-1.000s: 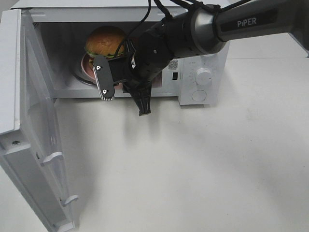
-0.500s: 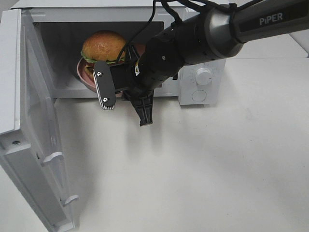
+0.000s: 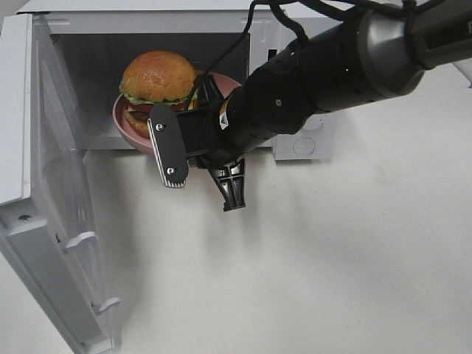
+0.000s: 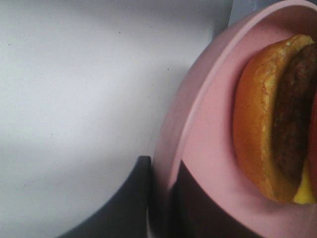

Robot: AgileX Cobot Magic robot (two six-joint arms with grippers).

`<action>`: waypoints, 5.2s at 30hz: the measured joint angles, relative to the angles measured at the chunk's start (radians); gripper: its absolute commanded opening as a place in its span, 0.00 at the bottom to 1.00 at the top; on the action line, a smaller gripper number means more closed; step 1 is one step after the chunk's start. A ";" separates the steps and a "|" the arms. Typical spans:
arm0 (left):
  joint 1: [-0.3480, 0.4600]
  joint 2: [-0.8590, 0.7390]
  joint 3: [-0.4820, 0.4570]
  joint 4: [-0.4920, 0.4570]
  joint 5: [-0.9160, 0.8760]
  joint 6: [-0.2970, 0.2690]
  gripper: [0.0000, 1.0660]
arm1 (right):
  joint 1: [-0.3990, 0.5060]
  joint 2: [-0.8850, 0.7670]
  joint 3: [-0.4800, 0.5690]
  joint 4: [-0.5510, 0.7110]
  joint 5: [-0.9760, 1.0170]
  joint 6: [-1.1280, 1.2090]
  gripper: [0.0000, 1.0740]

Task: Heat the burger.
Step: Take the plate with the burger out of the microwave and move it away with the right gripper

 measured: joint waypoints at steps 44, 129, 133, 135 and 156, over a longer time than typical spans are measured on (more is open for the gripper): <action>0.000 0.000 0.000 0.000 0.000 0.000 0.94 | 0.008 -0.562 0.596 -0.001 -0.052 0.004 0.00; 0.000 0.000 0.000 0.001 0.000 0.000 0.94 | 0.008 -0.543 0.754 -0.709 0.668 2.071 0.00; 0.000 0.000 0.000 0.001 0.000 0.000 0.94 | 0.008 -0.496 0.753 -0.749 0.666 2.137 0.00; 0.000 0.000 0.000 0.001 0.000 0.000 0.94 | 0.008 -0.455 0.753 -0.777 0.653 2.181 0.00; 0.000 0.000 0.000 0.001 0.000 0.000 0.94 | -0.153 -0.216 0.749 -0.924 0.522 2.449 0.04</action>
